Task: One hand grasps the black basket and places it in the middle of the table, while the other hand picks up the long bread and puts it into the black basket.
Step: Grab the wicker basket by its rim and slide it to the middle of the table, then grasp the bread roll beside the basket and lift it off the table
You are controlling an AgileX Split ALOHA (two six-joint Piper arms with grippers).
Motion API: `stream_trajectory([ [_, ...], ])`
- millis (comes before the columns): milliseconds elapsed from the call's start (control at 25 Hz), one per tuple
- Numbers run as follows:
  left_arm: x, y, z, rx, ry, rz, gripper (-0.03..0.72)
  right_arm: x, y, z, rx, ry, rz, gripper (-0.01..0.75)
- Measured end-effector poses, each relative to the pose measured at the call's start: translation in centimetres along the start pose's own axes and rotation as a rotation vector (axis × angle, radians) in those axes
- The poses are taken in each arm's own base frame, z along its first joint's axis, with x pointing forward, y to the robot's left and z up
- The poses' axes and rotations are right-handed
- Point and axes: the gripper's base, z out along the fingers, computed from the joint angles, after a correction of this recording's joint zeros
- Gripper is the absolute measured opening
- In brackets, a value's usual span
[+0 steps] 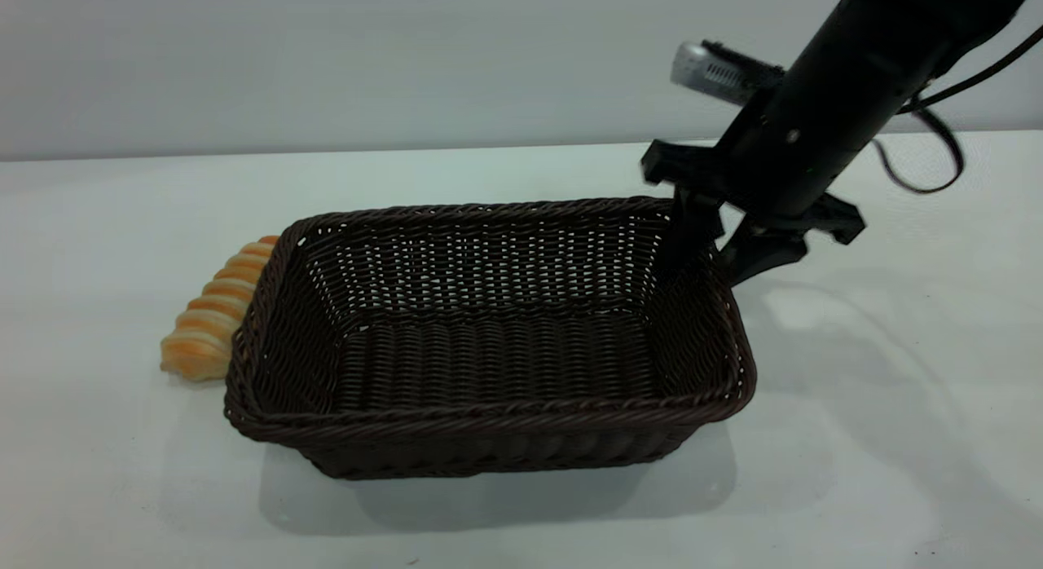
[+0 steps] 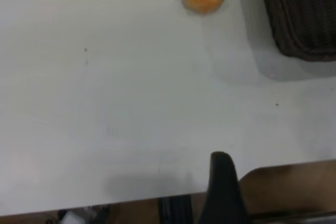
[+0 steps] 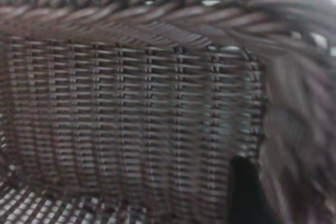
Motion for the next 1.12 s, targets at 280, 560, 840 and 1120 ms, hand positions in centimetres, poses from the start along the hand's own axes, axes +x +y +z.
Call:
stream_trajectory([
  [280,0.1,0.0,0.0,0.004,0.015,-0.015,0.585,-1.1,-1.3,-7.0,-0.061,0.004,-0.014,0.497],
  [560,-0.3,0.0,0.1,0.005,-0.019,-0.028,0.585,0.0,-1.2,-14.9,0.037,0.02,-0.206,0.498],
  [840,-2.2,0.0,2.8,0.002,0.105,-0.029,0.585,3.5,-0.3,-23.0,0.276,0.054,-0.259,0.498],
  [1120,-5.9,0.0,9.3,0.001,0.216,-0.004,0.584,7.2,2.0,-29.9,0.302,-0.117,-0.292,0.497],
])
